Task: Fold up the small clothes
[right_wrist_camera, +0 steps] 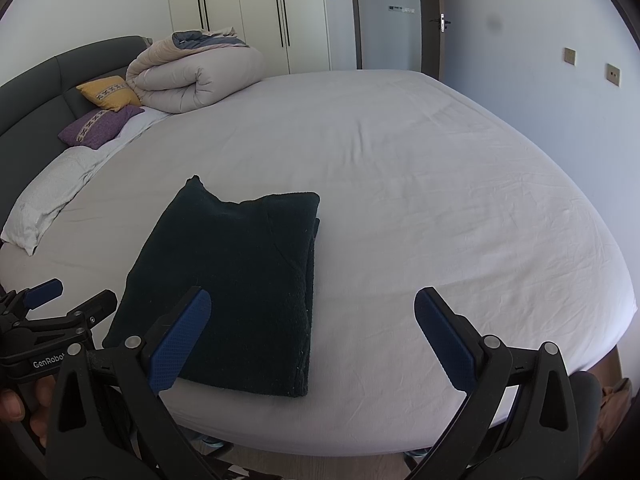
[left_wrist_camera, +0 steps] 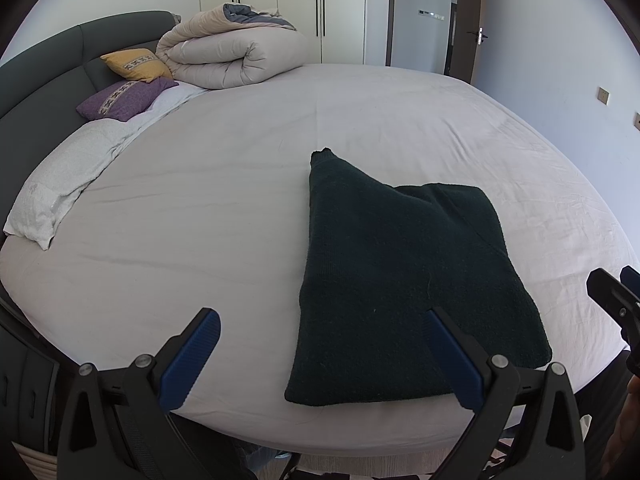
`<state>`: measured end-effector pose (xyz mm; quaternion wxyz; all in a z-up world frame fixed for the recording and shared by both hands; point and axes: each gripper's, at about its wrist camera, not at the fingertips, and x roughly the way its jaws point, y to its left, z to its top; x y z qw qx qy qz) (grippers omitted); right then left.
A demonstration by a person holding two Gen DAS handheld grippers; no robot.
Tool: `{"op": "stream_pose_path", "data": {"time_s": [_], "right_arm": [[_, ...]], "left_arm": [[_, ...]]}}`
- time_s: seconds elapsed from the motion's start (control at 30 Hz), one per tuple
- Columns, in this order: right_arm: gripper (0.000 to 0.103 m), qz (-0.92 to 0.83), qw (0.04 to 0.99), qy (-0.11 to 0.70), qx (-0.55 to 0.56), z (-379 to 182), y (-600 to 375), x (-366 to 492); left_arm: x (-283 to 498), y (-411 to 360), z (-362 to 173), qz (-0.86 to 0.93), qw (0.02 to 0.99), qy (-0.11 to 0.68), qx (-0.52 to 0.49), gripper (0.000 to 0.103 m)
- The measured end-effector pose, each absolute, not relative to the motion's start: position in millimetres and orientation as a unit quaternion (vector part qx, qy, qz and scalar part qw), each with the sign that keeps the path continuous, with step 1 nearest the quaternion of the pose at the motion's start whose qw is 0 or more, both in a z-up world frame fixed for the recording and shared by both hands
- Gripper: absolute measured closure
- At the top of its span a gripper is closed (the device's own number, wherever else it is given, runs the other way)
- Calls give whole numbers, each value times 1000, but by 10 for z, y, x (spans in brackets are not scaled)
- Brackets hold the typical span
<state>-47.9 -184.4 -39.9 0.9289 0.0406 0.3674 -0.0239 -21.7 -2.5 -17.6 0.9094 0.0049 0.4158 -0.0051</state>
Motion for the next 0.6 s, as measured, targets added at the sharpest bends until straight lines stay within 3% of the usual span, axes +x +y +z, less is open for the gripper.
{"op": "stream_pose_path", "data": {"time_s": [0.6], "right_arm": [[0,-24,928,370,42,-431,-1819,-497]], "left_arm": [[-217,-22,-176,-6,909,416,6,0]]}}
